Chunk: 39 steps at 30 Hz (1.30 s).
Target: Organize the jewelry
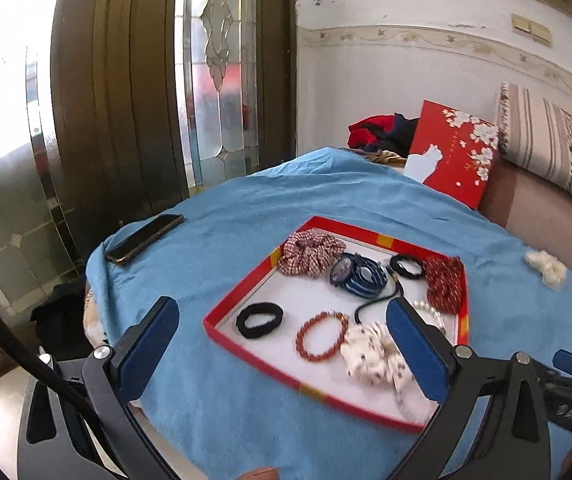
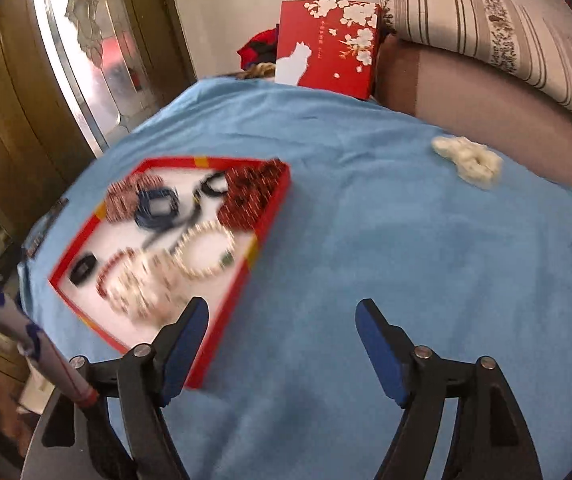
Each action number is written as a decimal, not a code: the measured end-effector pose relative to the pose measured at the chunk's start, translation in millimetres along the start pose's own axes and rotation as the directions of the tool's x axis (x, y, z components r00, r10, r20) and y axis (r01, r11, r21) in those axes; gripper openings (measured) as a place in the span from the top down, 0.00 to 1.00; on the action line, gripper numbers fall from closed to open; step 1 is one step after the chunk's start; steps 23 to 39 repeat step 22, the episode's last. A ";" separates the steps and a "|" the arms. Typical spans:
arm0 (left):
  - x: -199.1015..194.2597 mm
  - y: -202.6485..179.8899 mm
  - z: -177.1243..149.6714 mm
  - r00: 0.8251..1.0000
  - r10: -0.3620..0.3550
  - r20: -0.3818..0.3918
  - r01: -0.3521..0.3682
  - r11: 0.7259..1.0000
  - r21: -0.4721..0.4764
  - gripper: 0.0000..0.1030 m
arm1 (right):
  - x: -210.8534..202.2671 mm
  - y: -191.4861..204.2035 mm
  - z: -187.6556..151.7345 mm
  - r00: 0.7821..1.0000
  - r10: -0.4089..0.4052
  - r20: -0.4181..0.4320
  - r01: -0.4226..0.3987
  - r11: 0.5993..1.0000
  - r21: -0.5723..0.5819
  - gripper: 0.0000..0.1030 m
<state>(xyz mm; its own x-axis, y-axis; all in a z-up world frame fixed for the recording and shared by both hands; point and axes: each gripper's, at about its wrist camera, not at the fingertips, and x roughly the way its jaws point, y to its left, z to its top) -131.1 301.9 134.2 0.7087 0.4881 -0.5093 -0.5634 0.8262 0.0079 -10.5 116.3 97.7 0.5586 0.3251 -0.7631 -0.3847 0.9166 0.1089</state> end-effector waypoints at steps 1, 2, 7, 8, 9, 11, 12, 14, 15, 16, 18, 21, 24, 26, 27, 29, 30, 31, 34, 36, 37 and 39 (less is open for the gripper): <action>-1.9 -1.8 -2.2 1.000 -0.002 0.001 0.002 1.000 0.009 0.00 | 1.0 0.8 -3.9 1.000 -0.006 -0.005 0.006 1.000 -0.008 0.22; -2.7 -4.1 -5.8 1.000 0.002 -0.003 -0.002 1.000 0.016 0.00 | 1.4 1.4 -6.9 1.000 -0.010 -0.005 0.010 1.000 -0.014 0.22; 10.2 -7.9 -18.5 0.995 -0.049 -0.090 0.050 0.999 0.003 0.00 | -0.8 11.0 -12.1 0.999 -0.043 0.007 0.043 0.998 -0.053 0.22; 14.5 -8.1 -21.5 0.991 -0.069 -0.116 0.068 0.998 -0.006 0.00 | -1.0 13.3 -12.8 0.999 -0.053 0.011 0.054 0.997 -0.062 0.22; 18.1 -8.1 -23.9 0.988 -0.078 -0.133 0.078 0.997 -0.011 0.00 | -0.9 15.5 -13.5 0.998 -0.061 0.013 0.062 0.996 -0.071 0.22; 27.4 -7.3 -29.1 0.981 -0.089 -0.172 0.086 0.996 -0.023 0.00 | -0.1 18.8 -15.3 0.997 -0.073 0.015 0.074 0.994 -0.082 0.21; 31.0 -6.3 -30.7 0.978 -0.095 -0.184 0.091 0.995 -0.027 0.00 | 0.8 20.5 -16.1 0.997 -0.076 0.014 0.077 0.993 -0.084 0.21; 40.3 -2.1 -34.2 0.967 -0.115 -0.225 0.105 0.993 -0.055 0.00 | 4.5 24.1 -16.6 0.997 -0.080 0.007 0.080 0.993 -0.091 0.21; 42.0 0.5 -35.7 0.965 -0.121 -0.233 0.108 0.992 -0.069 0.00 | 5.7 25.5 -16.4 0.997 -0.082 0.005 0.082 0.992 -0.095 0.21; 44.0 4.1 -36.5 0.964 -0.122 -0.238 0.104 0.991 -0.086 0.00 | 6.8 27.4 -16.0 0.996 -0.087 0.006 0.087 0.991 -0.101 0.21; 46.6 10.1 -36.8 0.965 -0.109 -0.240 0.086 0.991 -0.104 0.00 | 8.3 31.9 -15.0 0.995 -0.102 0.009 0.102 0.988 -0.114 0.21; 48.1 15.2 -36.2 0.967 -0.088 -0.239 0.064 0.992 -0.108 0.00 | 10.6 36.9 -13.4 0.993 -0.119 0.012 0.120 0.985 -0.124 0.19; 47.9 15.4 -36.2 0.968 -0.081 -0.239 0.057 0.993 -0.106 0.00 | 11.3 38.0 -12.9 0.993 -0.122 0.011 0.122 0.985 -0.123 0.19; 47.9 15.4 -36.2 0.968 -0.081 -0.239 0.057 0.993 -0.106 0.00 | 11.3 38.0 -12.9 0.993 -0.122 0.011 0.122 0.985 -0.123 0.19; 47.9 15.4 -36.2 0.968 -0.081 -0.239 0.057 0.993 -0.106 0.00 | 11.3 38.0 -12.9 0.993 -0.122 0.011 0.122 0.985 -0.123 0.19; 47.9 15.4 -36.2 0.968 -0.081 -0.239 0.057 0.993 -0.106 0.00 | 11.3 38.0 -12.9 0.993 -0.122 0.011 0.122 0.985 -0.123 0.19; 47.9 15.4 -36.2 0.968 -0.081 -0.239 0.057 0.993 -0.106 0.00 | 11.3 38.0 -12.9 0.993 -0.122 0.011 0.122 0.985 -0.123 0.19; 47.9 15.4 -36.2 0.968 -0.081 -0.239 0.057 0.993 -0.106 0.00 | 11.3 38.0 -12.9 0.993 -0.122 0.011 0.122 0.985 -0.123 0.19; 47.9 15.4 -36.2 0.968 -0.081 -0.239 0.057 0.993 -0.106 0.00 | 11.3 38.0 -12.9 0.993 -0.122 0.011 0.122 0.985 -0.123 0.19; 47.9 15.4 -36.2 0.968 -0.081 -0.239 0.057 0.993 -0.106 0.00 | 11.3 38.0 -12.9 0.993 -0.122 0.011 0.122 0.985 -0.123 0.19; 47.9 15.4 -36.2 0.968 -0.081 -0.239 0.057 0.993 -0.106 0.00 | 11.3 38.0 -12.9 0.993 -0.122 0.011 0.122 0.985 -0.123 0.19; 47.9 15.4 -36.2 0.968 -0.081 -0.239 0.057 0.993 -0.106 0.00 | 11.3 38.0 -12.9 0.993 -0.122 0.011 0.122 0.985 -0.123 0.19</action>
